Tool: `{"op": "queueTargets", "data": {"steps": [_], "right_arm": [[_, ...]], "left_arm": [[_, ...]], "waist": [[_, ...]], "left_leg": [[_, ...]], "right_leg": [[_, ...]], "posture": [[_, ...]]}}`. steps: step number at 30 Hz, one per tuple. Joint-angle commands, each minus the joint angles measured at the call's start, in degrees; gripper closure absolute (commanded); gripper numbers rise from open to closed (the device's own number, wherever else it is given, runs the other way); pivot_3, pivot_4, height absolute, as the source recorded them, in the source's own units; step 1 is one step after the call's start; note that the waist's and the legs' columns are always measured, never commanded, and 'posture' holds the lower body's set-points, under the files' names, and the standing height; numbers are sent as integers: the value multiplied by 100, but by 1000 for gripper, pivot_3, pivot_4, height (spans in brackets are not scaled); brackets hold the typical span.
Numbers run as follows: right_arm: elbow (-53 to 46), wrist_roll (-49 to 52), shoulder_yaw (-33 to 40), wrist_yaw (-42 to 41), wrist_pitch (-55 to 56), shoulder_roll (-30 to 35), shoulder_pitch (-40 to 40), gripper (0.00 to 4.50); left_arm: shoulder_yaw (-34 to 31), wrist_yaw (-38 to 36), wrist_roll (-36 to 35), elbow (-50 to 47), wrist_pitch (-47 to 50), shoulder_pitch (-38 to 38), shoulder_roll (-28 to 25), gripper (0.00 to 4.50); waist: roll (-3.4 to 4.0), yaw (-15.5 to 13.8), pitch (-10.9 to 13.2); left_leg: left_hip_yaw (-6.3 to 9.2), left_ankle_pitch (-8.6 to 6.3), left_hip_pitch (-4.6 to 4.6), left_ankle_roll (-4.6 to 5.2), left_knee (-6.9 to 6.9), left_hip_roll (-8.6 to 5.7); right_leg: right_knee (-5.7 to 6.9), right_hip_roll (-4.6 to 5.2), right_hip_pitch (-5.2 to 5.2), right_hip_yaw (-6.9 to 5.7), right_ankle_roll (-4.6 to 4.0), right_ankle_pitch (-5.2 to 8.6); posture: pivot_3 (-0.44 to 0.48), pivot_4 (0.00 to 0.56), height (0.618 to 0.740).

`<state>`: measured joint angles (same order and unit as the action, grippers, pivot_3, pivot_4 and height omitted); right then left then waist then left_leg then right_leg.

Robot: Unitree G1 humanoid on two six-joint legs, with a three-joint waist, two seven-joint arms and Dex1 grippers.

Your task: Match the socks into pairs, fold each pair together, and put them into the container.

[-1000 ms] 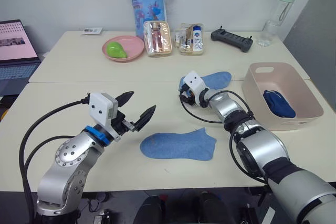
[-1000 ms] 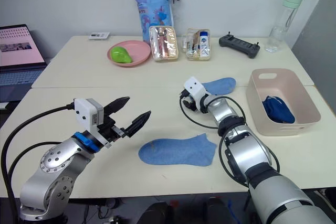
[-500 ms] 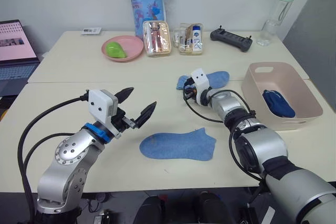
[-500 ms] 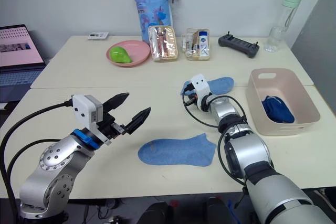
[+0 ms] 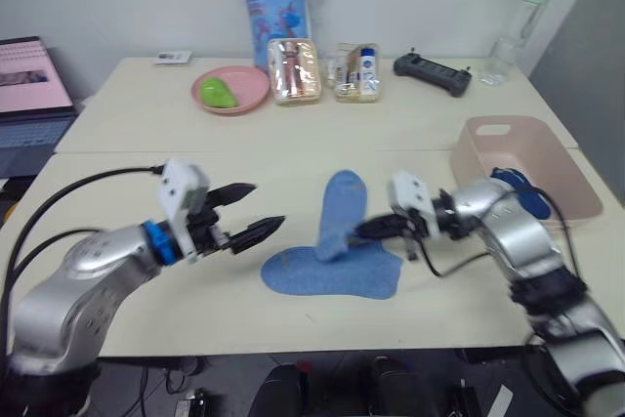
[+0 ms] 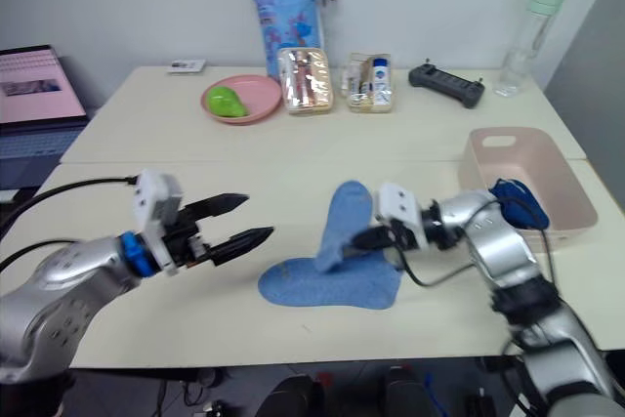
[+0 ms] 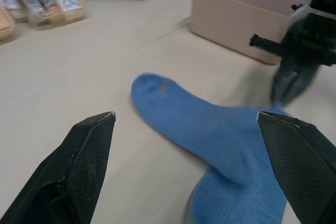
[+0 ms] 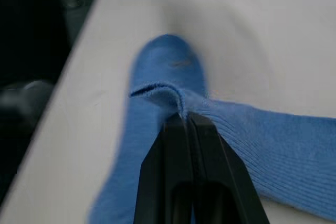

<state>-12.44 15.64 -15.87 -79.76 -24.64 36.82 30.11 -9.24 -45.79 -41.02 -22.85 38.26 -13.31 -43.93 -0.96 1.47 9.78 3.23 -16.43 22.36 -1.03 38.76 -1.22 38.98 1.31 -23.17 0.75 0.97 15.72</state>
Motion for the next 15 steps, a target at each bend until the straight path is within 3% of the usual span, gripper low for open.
{"op": "queueTargets", "data": {"steps": [1, 6, 7, 11, 15], "right_arm": [[-329, -75, -140, -159, 363, 290, -193, 4459], [-31, -391, -322, 122, 923, 245, -302, 4459], [-58, -450, -295, 145, 1024, 339, -394, 4276], [-292, -407, -194, 169, 980, 563, -620, 3122], [-1015, 159, 356, 333, -102, 1099, -1128, 1791]], "left_arm": [[820, -261, 723, 926, -519, -681, 345, 0], [1651, -655, 1838, 2795, -1774, -1414, 1024, 0], [1839, -706, 2114, 3482, -2115, -1789, 1280, 0], [2043, -976, 2604, 4829, -2866, -2489, 1721, 0], [2210, -1328, 3046, 6186, -3527, -3277, 2147, 0]], "waist": [[1, 13, -1], [-9, 16, 0], [-11, 15, 1], [-22, -65, 8], [-26, -141, 9]], "left_leg": [[-5, 0, -1, 0, 0, 1], [-17, 1, -5, 0, 2, -3], [-17, 1, -1, -1, 3, -2], [-5, 2, 16, -2, 14, -3], [-6, 2, 24, -2, 15, -8]], "right_leg": [[0, -1, -1, 5, 0, 0], [-1, -1, -3, 14, 0, 0], [-2, -1, -6, 12, 0, 0], [-2, 0, -11, 1, 1, -1], [-6, 4, -14, 1, 2, 0]], "posture": [[0, 150, 740], [0, 150, 740], [0, 150, 740], [0, 150, 740], [0, 150, 740]]}}
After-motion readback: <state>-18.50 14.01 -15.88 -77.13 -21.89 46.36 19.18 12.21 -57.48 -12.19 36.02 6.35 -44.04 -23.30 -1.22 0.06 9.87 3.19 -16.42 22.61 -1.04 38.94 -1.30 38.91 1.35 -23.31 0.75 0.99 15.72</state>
